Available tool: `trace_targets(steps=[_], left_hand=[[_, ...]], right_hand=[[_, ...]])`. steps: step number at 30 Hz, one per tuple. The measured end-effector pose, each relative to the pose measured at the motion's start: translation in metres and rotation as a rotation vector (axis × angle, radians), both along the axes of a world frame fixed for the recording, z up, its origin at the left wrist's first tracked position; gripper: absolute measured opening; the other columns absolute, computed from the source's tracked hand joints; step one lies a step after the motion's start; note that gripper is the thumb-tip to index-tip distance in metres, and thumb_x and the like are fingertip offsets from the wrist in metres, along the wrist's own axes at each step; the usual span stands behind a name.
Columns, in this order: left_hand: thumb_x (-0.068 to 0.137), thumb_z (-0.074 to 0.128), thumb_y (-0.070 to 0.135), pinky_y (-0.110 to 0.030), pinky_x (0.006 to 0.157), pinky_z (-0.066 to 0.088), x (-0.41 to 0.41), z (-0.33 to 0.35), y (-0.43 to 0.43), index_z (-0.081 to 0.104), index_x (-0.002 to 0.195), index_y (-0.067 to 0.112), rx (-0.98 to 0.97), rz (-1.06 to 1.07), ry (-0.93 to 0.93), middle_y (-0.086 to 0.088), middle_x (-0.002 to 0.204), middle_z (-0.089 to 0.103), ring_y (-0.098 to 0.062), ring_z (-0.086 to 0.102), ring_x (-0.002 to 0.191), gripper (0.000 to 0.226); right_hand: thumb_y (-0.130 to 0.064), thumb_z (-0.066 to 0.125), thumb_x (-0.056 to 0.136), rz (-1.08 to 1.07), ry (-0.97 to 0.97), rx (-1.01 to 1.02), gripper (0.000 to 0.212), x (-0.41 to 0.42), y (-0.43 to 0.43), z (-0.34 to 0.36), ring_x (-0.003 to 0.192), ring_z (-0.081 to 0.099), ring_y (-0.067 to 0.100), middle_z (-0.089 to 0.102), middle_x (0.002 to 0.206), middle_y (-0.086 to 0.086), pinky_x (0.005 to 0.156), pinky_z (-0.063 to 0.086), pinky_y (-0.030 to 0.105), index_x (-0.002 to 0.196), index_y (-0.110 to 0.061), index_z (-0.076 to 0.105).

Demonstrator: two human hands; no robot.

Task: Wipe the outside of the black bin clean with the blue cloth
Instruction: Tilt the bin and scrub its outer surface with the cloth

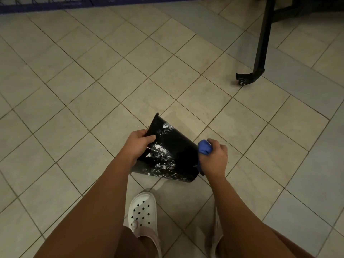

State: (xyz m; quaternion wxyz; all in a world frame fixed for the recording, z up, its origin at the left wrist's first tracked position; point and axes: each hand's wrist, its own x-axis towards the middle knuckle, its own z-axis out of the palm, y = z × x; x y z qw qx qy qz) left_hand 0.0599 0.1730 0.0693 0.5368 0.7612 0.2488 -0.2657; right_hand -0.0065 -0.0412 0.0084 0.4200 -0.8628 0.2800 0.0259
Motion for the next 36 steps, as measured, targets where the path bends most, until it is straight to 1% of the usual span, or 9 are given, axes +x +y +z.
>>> trace_targets(steps=[3,6,9,14,17,22,28,31,36], left_hand=[[0.096,0.055,0.01,-0.035,0.08,0.054,0.001,0.003,0.002,0.07,0.111,0.008,-0.049,-0.007,0.028,-0.012,0.091,0.073,-0.026,0.069,0.083,0.021],[0.099,0.055,0.017,-0.038,0.083,0.054,0.0,0.002,0.002,0.07,0.107,0.009,-0.077,0.038,0.017,-0.011,0.09,0.074,-0.027,0.069,0.085,0.019],[0.101,0.051,0.02,-0.036,0.077,0.052,0.001,-0.001,0.0,0.067,0.108,0.014,-0.078,0.054,-0.004,-0.006,0.089,0.072,-0.025,0.068,0.085,0.019],[0.104,0.044,0.026,-0.034,0.078,0.049,0.002,0.0,-0.004,0.059,0.122,0.022,-0.016,-0.025,-0.06,-0.003,0.106,0.069,-0.019,0.065,0.095,0.024],[0.105,0.039,0.029,-0.036,0.084,0.048,0.003,0.0,-0.007,0.055,0.125,0.022,0.051,-0.083,-0.088,-0.004,0.112,0.065,-0.021,0.062,0.101,0.027],[0.105,0.036,0.031,-0.044,0.098,0.046,0.004,0.0,-0.013,0.052,0.125,0.019,0.144,-0.153,-0.096,-0.008,0.115,0.063,-0.026,0.059,0.107,0.029],[0.105,0.034,0.031,-0.045,0.095,0.048,0.005,-0.001,-0.018,0.054,0.124,0.013,0.22,-0.203,-0.115,-0.012,0.109,0.064,-0.027,0.061,0.1,0.032],[0.105,0.035,0.032,-0.046,0.096,0.048,0.005,-0.004,-0.016,0.055,0.122,0.013,0.205,-0.148,-0.113,-0.011,0.109,0.064,-0.028,0.061,0.101,0.033],[0.105,0.034,0.032,-0.045,0.095,0.047,0.004,-0.004,-0.013,0.056,0.121,0.014,0.209,-0.123,-0.1,-0.011,0.109,0.064,-0.029,0.061,0.103,0.033]], right_hand=[[-0.006,0.068,0.074,0.1,-0.063,0.045,0.051,0.0,0.003,-0.003,0.101,0.05,0.019,0.049,0.116,0.006,0.094,0.043,0.042,0.123,-0.017,0.057],[-0.002,0.064,0.075,0.13,-0.166,0.012,0.038,-0.014,0.01,-0.013,0.094,0.055,0.019,0.058,0.105,0.003,0.088,0.044,0.052,0.112,-0.013,0.061],[0.0,0.065,0.073,0.197,-0.184,-0.118,0.041,-0.031,0.012,-0.021,0.117,0.049,0.026,0.06,0.115,0.004,0.102,0.025,0.046,0.111,-0.013,0.059],[0.004,0.066,0.078,0.322,-0.228,0.046,0.057,-0.06,0.012,-0.038,0.125,0.046,0.028,0.048,0.134,0.009,0.103,0.04,0.05,0.129,-0.012,0.046],[0.003,0.068,0.079,0.347,-0.267,0.043,0.071,-0.068,0.018,-0.038,0.132,0.037,0.025,0.037,0.14,-0.001,0.108,0.033,0.04,0.137,-0.019,0.034],[0.005,0.067,0.075,0.456,-0.264,-0.016,0.084,-0.07,0.038,-0.029,0.137,0.025,0.021,0.034,0.145,0.001,0.109,0.029,0.042,0.143,-0.023,0.027],[0.003,0.066,0.076,0.62,-0.398,-0.056,0.07,-0.034,0.061,-0.015,0.136,0.032,0.026,0.043,0.143,0.007,0.111,0.026,0.045,0.138,-0.013,0.039],[0.005,0.066,0.076,0.506,-0.36,0.025,0.067,-0.033,0.055,-0.019,0.133,0.037,0.028,0.044,0.141,0.012,0.109,0.032,0.047,0.137,-0.008,0.041],[0.005,0.066,0.073,0.498,-0.369,-0.098,0.075,-0.053,0.039,-0.034,0.134,0.033,0.025,0.041,0.142,0.01,0.105,0.035,0.053,0.139,-0.015,0.035]])
